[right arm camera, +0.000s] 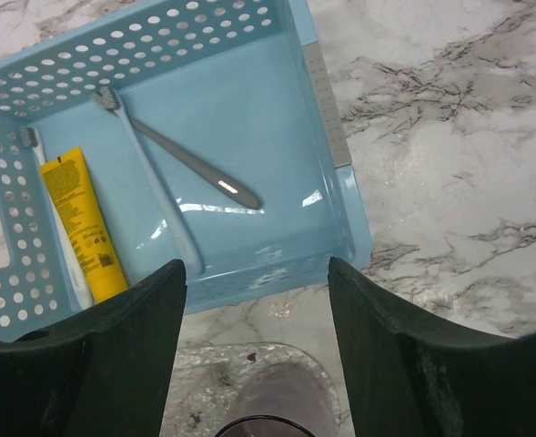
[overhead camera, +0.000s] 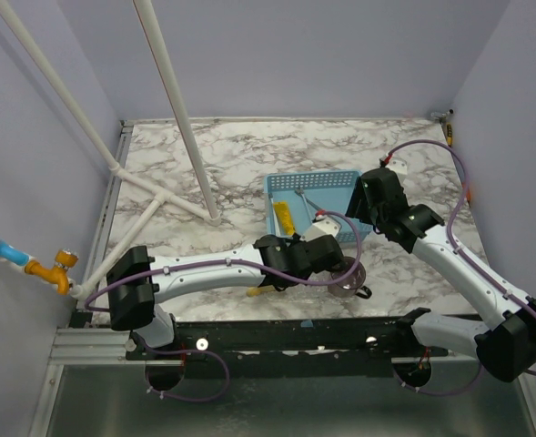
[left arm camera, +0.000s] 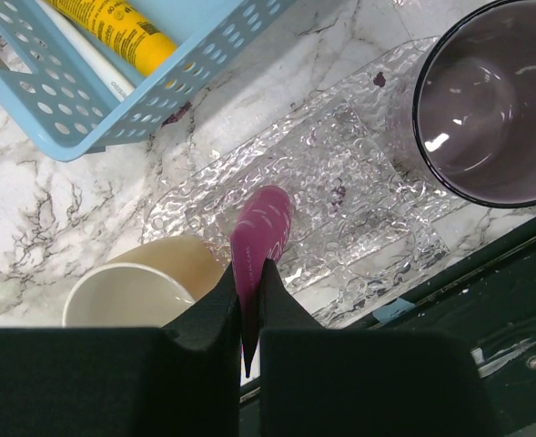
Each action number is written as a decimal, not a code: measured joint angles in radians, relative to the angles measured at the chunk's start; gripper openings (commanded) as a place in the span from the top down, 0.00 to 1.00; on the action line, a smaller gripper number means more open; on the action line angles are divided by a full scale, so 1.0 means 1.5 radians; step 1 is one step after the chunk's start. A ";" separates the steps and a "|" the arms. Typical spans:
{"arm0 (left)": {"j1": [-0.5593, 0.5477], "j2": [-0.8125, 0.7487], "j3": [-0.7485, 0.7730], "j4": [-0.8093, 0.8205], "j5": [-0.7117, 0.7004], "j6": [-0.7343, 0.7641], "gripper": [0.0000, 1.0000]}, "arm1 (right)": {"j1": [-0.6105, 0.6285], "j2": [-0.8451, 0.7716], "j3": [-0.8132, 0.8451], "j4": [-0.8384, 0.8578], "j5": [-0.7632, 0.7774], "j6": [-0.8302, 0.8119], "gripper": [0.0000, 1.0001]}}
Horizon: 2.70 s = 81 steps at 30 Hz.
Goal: Prepare toiletry sets of a toothbrush and toothpaste on the tray
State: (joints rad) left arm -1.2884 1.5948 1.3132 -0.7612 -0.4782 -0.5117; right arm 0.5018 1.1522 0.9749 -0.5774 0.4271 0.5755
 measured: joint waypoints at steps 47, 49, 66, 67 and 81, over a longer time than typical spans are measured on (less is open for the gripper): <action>0.004 -0.107 0.003 0.003 0.041 0.000 0.50 | 0.000 -0.002 0.034 -0.002 -0.086 -0.036 0.30; 0.007 -0.142 0.003 0.004 0.058 0.004 0.48 | 0.000 -0.008 0.042 0.000 -0.112 -0.043 0.30; 0.191 -0.448 -0.175 0.143 0.396 0.020 0.42 | 0.000 -0.039 0.051 0.064 -0.406 -0.093 0.32; 0.202 -0.459 -0.185 0.150 0.412 0.018 0.41 | 0.000 -0.030 0.054 0.069 -0.418 -0.094 0.32; 0.355 -0.572 -0.296 0.194 0.590 -0.013 0.41 | 0.000 0.111 0.114 0.124 -0.491 -0.107 0.36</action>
State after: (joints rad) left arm -0.7563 0.7361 0.8700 -0.4706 0.4065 -0.5308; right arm 0.5018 1.3193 1.1454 -0.3916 -0.3092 0.4156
